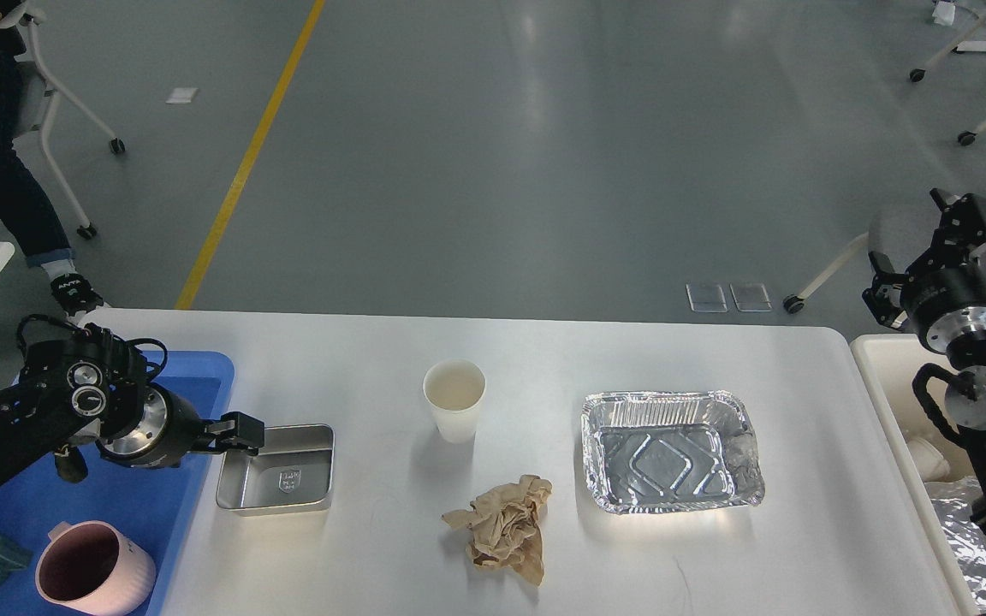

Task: Tidy desktop
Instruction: 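Reach the left gripper to the steel tray and grasp its edge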

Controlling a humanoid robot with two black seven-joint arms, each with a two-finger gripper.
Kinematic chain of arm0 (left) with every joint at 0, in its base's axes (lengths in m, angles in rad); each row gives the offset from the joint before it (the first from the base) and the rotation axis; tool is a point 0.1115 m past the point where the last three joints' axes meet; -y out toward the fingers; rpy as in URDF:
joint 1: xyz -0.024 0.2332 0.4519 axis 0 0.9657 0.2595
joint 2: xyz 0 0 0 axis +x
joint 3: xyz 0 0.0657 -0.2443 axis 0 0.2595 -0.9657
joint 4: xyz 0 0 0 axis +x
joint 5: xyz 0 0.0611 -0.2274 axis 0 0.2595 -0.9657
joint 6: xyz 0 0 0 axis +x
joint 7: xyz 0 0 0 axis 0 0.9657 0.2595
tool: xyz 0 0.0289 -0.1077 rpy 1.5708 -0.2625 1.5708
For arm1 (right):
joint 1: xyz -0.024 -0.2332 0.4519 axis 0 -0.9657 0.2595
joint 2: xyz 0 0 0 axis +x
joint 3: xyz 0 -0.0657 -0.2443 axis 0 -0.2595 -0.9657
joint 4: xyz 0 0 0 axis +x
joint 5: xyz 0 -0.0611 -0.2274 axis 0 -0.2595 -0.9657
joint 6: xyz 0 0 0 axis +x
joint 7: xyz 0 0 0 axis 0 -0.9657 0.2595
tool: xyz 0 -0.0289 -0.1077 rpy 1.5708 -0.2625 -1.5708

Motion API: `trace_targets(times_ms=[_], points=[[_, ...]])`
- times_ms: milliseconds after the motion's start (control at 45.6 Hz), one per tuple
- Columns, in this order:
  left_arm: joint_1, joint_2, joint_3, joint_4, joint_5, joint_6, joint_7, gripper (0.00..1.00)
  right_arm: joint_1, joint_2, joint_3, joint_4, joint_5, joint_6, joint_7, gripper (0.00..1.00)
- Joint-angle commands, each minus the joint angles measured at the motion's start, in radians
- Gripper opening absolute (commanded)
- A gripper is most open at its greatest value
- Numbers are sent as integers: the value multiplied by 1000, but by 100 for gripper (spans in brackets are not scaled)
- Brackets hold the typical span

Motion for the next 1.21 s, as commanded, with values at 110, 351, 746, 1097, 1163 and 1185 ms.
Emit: trace_targets(times_ms=[110,351,746,1097,1163,1185], points=[[17,-16,-4,33,2,10,37,95,-1,1,0,-2,0,0,2,100],[23,-65,-1,84,23,73,38,88,-5,4,0,0,0,0,4,100],[25,-144,2,144,51,70,81,55,-19,2,0,0,0,0,5,100],[28,-158,3,144,51,45,150,0,-20,4,0,0,0,0,7,100],[26,-158,3,144,51,44,155,0,-22,4,0,0,0,0,7,100],[26,-158,3,144,51,42,155,0,-24,4,0,0,0,0,7,100]])
